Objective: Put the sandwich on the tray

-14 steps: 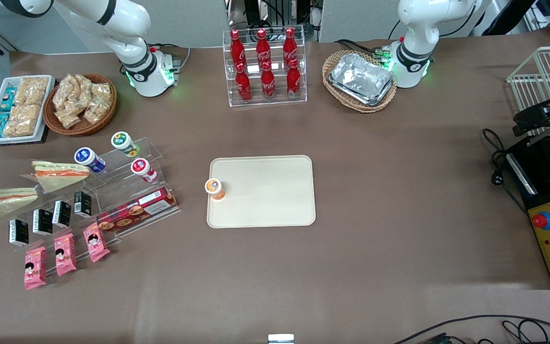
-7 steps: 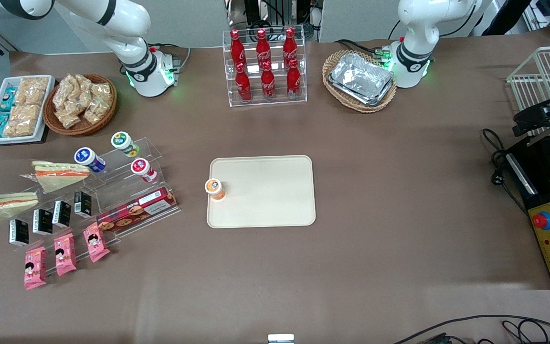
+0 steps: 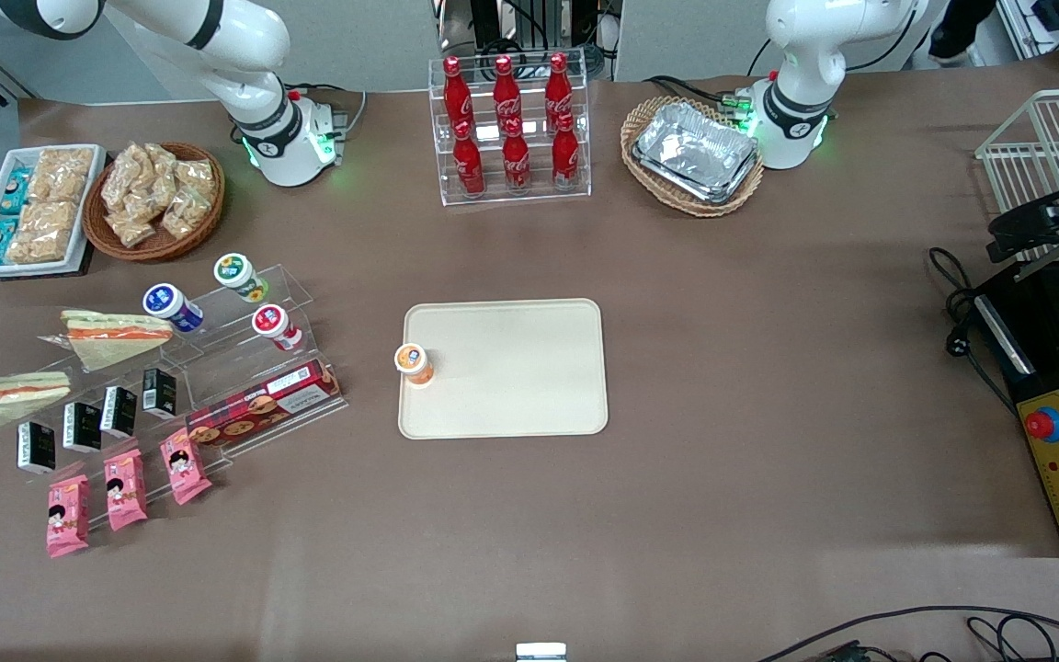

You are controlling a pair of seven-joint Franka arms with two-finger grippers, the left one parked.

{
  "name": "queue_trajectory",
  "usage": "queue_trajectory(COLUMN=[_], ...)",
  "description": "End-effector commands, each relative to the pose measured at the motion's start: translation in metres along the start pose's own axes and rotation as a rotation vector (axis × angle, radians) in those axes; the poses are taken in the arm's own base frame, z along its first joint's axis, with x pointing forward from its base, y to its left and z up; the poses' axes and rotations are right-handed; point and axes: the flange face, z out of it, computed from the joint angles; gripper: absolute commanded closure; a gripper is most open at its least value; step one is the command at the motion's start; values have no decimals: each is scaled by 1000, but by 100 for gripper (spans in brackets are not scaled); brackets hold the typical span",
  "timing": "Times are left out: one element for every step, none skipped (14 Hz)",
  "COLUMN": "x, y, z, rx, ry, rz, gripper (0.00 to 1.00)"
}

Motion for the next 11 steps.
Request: queue_trajectory(x=[-10,-12,-14,-14,-13,-14,-15,-14,-14,-11,-9], y=[-6,-6,-5,-3,0,2,4,6,11,17,23], z=[1,-3,-8,-12,-19,-27,-35,-42,-52,-58,-65], rx=[-27,-36,-50,-46,-43,-41,-40,-33,-37,-36,-35], ry=[-4,-2,2,18,30,38,43,48,44,46,47], rz=[17,40,82,109,131,163,199,229,249,260,279], gripper=[100,100,100,100,100,100,100,100,100,100,100])
